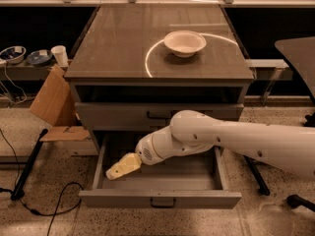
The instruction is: Pick sponge from middle drawer and place on counter
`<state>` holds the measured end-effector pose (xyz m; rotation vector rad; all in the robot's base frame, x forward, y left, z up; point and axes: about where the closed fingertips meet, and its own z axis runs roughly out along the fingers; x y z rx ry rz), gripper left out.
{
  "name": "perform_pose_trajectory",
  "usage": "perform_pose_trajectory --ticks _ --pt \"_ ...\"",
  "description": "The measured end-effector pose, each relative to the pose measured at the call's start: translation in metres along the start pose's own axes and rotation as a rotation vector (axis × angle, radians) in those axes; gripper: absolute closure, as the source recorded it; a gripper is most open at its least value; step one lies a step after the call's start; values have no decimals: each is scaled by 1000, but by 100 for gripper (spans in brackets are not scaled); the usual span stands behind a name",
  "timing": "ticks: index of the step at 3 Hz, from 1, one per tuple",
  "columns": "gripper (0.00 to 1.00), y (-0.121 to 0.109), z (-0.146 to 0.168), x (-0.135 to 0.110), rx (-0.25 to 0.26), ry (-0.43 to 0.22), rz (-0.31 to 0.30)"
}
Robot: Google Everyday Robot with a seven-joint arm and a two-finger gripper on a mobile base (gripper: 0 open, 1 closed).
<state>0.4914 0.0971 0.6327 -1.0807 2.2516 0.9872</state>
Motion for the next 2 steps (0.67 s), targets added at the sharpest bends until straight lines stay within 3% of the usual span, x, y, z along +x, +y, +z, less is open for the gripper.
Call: perform_pose_trajectory --ticks 2 --pt "0 -73 19 14 52 -53 152"
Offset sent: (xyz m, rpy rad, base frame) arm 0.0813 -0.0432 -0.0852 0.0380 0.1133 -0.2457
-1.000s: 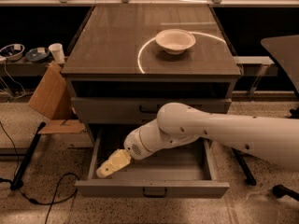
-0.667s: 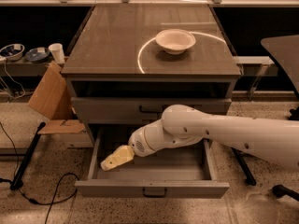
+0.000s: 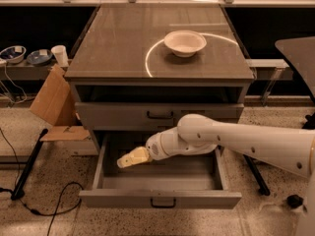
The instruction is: Pick sponge from middle drawer and place on counter
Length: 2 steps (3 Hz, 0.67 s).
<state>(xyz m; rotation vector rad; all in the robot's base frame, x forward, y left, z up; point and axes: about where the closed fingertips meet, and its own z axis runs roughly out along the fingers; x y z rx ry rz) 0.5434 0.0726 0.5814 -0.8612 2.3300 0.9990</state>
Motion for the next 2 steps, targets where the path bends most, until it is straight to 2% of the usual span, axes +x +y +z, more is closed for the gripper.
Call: perform_pose_trajectory --ticks 2 --pt "0 -57 36 7 65 -58 126"
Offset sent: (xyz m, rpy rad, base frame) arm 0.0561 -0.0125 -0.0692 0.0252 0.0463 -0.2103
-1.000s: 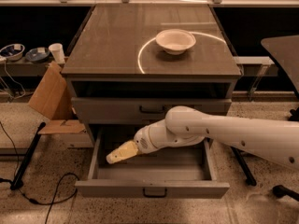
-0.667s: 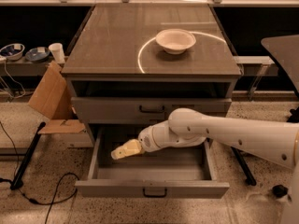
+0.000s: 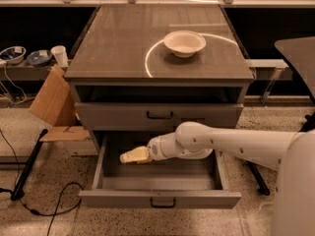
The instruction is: Pick sponge from middle drawer and place on counter
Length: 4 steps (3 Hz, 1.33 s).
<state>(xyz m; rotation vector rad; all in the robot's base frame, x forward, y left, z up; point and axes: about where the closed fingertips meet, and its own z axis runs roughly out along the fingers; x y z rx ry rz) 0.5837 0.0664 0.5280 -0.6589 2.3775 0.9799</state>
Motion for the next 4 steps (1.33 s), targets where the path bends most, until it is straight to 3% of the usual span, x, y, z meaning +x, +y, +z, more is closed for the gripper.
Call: perform_pose_trajectory --ticks 4 --pt "0 -68 45 10 162 -81 143"
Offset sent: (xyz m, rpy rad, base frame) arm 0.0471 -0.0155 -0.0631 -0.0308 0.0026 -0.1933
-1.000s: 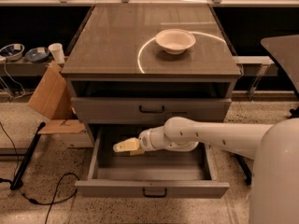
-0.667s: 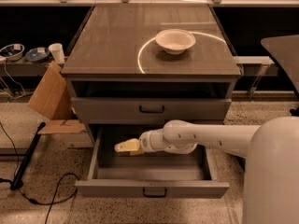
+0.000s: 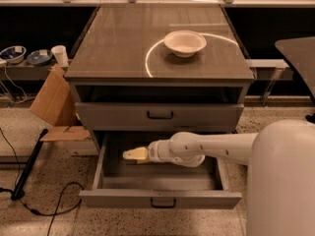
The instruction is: Pick sponge from middle drawer and place on counter
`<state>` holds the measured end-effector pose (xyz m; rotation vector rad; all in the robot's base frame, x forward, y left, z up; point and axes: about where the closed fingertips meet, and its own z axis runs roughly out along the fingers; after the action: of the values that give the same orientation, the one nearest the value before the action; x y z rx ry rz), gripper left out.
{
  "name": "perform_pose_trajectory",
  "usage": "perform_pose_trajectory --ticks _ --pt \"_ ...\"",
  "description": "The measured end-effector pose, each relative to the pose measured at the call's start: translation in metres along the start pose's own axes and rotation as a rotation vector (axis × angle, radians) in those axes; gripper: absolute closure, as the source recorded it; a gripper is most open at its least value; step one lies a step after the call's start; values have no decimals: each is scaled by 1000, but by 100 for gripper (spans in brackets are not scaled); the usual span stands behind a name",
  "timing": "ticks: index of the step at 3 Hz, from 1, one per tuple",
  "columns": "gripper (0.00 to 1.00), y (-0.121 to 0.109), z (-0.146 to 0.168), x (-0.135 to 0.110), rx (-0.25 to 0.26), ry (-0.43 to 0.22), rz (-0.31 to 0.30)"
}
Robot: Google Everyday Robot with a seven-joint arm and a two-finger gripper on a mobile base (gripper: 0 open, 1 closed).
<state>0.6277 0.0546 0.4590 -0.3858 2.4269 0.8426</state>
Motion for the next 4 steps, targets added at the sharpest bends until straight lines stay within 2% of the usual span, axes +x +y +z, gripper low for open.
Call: perform_pose_trajectory --ticks 2,4 --pt "0 -8 19 -5 89 -13 62" --pt "0 -9 31 -10 137 -22 82"
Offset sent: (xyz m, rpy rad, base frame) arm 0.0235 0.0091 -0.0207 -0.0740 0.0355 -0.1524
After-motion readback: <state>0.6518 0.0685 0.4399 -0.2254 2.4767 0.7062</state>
